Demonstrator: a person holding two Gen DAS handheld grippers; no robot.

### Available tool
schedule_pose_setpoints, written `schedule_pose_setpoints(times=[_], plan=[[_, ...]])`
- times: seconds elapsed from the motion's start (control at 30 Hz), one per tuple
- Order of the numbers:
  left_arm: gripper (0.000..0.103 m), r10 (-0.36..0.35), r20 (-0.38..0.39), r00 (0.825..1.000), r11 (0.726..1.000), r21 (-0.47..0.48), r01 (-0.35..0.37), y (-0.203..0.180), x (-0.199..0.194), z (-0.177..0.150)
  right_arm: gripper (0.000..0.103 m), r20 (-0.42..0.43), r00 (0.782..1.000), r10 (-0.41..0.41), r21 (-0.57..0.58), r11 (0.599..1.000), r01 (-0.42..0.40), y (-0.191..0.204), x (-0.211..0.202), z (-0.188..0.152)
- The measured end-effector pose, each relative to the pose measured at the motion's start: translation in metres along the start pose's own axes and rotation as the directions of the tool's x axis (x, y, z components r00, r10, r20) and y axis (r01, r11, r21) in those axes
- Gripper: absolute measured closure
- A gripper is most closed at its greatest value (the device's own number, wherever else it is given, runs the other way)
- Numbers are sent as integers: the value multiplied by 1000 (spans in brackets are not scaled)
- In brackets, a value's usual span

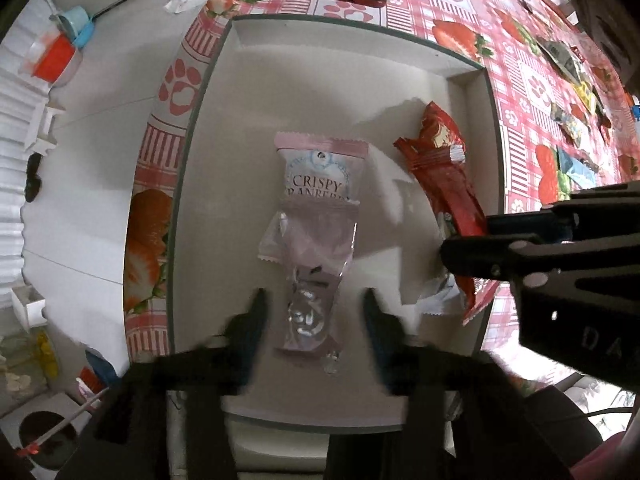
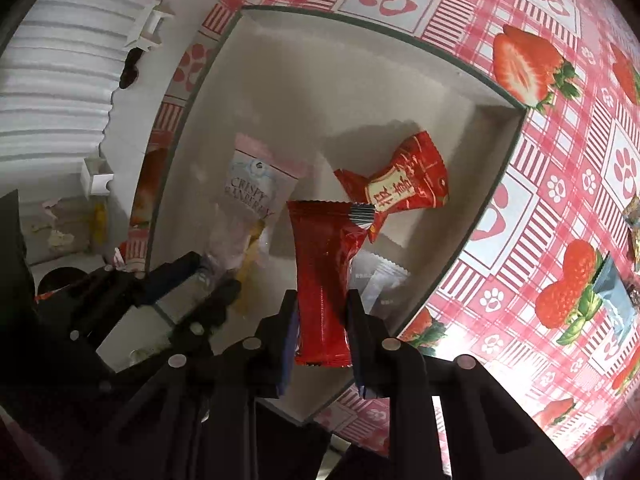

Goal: Organize snacks
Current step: 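Carry both packets over the white tray and open both grippers to drop them, then move both grippers from the tray back over the snack pile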

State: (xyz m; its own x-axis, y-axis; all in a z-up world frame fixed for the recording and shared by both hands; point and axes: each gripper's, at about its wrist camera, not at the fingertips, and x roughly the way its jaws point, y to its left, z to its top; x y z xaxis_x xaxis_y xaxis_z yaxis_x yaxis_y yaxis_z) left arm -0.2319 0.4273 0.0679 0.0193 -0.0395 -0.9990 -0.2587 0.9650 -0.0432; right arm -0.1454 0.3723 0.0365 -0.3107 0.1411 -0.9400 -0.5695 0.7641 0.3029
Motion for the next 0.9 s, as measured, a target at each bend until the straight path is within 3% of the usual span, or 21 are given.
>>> schedule_pose_setpoints(times=[0.03, 0.2, 0.23, 0.27, 0.3, 0.33, 0.6, 0.63, 0.67, 0.9], plan=[[30, 4, 4, 1000, 1000, -1, -4, -1, -1, 1, 78, 0, 1000, 0, 4, 1000, 0, -1, 0, -1], [25, 15, 4, 1000, 1000, 2, -15, -9, -3, 4, 78, 11, 1000, -3, 24, 1000, 3, -5, -3, -3], [24, 16, 6, 1000, 1000, 1, -16, -10, -4, 5, 68, 14, 1000, -6, 29, 1000, 5, -7, -4, -4], [24, 17, 7, 1000, 1000, 1, -17, -11, -4, 5, 38, 19, 1000, -9, 34, 999, 9, -9, -6, -5], [24, 18, 7, 1000, 1000, 3, -18, -14, -5, 6, 24, 35, 999, -15, 39, 999, 14, -11, -8, -6], [24, 19, 9, 1000, 1000, 4, -19, -17, -6, 8, 17, 50, 999, -18, 44, 999, 15, -12, -12, -8], [24, 17, 18, 1000, 998, 55, -18, -45, -19, 13, 17, 74, 997, -38, 142, 990, 27, -42, -18, -24], [24, -89, 71, 993, 995, 47, 85, -49, -22, 14, 11, 76, 996, -45, 163, 986, 32, -49, -19, -28], [24, -89, 75, 993, 995, 58, 85, -54, -24, 16, 0, 74, 996, -54, 182, 983, 39, -55, -20, -31], [24, -97, 91, 991, 987, 134, 84, -101, -43, 34, 0, 82, 995, -55, 359, 933, 23, -115, -27, -71]])
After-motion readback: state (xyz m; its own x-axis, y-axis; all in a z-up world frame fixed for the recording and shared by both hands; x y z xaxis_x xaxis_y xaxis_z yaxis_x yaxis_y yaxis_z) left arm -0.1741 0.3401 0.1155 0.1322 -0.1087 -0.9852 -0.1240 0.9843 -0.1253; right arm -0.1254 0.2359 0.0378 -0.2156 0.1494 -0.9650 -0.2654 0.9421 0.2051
